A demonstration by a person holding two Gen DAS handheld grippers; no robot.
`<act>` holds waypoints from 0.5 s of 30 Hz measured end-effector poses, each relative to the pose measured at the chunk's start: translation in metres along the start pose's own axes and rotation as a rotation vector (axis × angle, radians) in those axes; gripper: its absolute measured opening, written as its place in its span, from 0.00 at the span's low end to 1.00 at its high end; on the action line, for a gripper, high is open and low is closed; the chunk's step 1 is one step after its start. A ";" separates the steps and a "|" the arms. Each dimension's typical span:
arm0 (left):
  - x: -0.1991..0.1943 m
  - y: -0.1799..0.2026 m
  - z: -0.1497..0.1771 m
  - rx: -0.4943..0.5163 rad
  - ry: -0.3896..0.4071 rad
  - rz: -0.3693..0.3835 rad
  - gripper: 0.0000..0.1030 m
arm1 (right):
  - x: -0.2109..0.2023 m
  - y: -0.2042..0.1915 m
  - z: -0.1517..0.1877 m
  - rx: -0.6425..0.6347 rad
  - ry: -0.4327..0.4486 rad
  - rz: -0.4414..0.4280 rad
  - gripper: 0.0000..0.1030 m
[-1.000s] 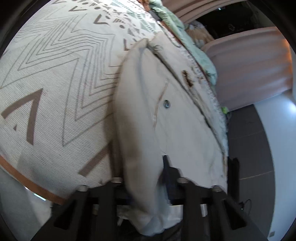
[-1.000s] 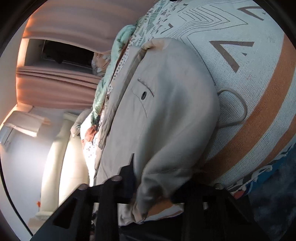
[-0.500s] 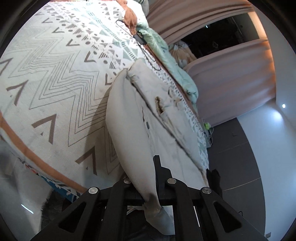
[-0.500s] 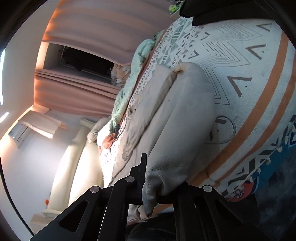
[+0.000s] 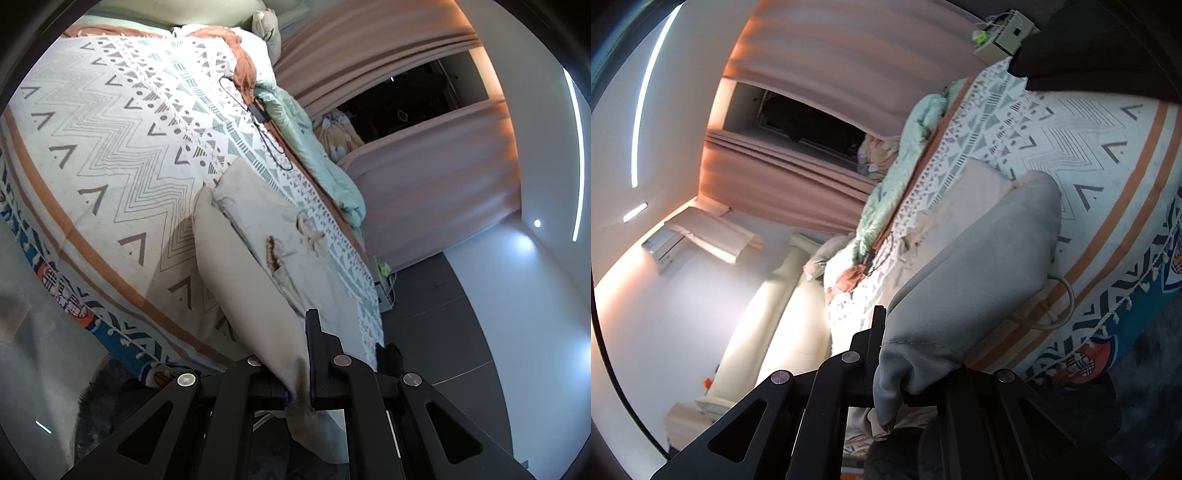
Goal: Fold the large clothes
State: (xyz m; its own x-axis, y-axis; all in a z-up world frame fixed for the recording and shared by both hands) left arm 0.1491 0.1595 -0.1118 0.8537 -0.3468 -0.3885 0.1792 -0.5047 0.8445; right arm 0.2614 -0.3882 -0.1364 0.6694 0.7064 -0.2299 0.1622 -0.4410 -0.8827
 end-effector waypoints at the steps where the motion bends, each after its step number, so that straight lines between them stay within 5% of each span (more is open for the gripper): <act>1: -0.008 0.003 0.001 0.000 0.007 0.008 0.06 | -0.005 -0.007 0.001 -0.009 0.004 -0.010 0.07; 15: -0.065 0.060 -0.005 0.031 0.061 0.073 0.06 | -0.038 -0.061 -0.009 -0.026 0.054 -0.110 0.07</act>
State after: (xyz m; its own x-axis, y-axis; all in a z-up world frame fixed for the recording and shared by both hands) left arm 0.1071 0.1561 -0.0344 0.8922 -0.3355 -0.3023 0.1010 -0.5042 0.8577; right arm 0.2322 -0.3932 -0.0697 0.6843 0.7209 -0.1095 0.2549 -0.3771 -0.8904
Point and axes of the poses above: each gripper's, at about its wrist camera, not at the fingertips, and x roughly the way its jaws point, y to its right, z to its underside, the point moved 8 cm from there along x, roughly the way its jaws point, and after that the axes turned 3 degrees about -y, right-handed, at the moved point
